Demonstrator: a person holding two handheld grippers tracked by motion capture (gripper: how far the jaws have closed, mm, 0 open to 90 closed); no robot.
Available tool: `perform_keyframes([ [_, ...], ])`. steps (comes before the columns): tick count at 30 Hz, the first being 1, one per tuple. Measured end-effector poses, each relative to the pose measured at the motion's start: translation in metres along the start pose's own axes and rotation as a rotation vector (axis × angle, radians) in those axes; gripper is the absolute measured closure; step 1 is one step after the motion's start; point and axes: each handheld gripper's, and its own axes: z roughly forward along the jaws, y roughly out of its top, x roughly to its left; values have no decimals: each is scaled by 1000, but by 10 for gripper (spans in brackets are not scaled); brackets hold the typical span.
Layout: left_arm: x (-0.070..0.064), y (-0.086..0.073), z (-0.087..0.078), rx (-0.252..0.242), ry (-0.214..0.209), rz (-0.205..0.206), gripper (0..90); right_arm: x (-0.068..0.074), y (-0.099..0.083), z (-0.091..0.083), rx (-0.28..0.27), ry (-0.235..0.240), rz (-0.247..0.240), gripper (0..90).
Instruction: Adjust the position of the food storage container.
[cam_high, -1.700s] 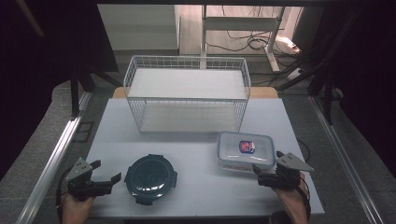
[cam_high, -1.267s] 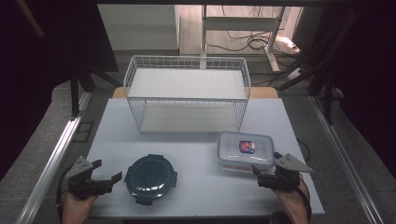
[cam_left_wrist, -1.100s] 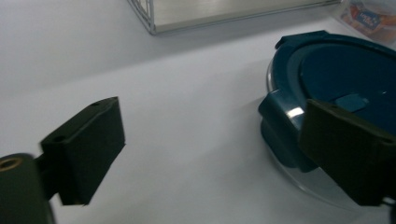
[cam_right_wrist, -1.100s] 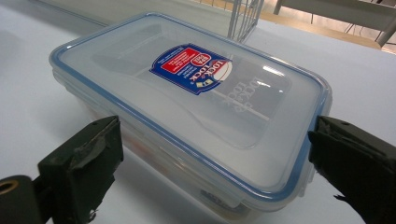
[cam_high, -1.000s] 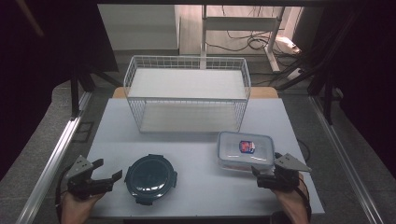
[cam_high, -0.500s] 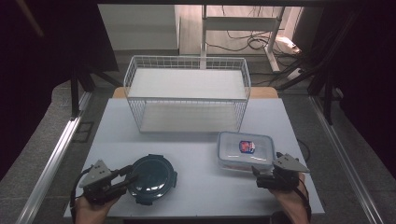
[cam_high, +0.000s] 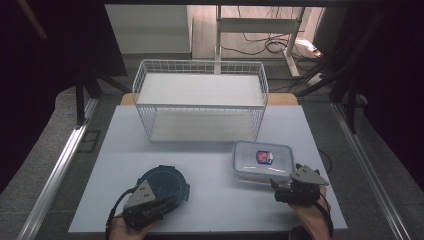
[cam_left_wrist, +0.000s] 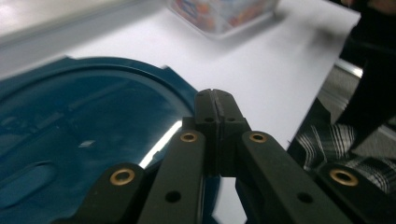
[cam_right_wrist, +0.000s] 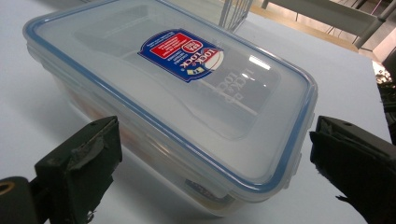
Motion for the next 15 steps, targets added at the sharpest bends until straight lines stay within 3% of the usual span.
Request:
perform_keyframes([
  [8, -12, -6, 12, 55, 2, -28, 898, 0, 0, 0, 0, 2, -4, 25],
  [13, -16, -8, 16, 82, 40, -8, 900, 2, -1, 1, 11, 2, -22, 29],
  [15, -14, -9, 16, 76, 37, -14, 900, 2, -1, 1, 10, 0, -23, 29],
])
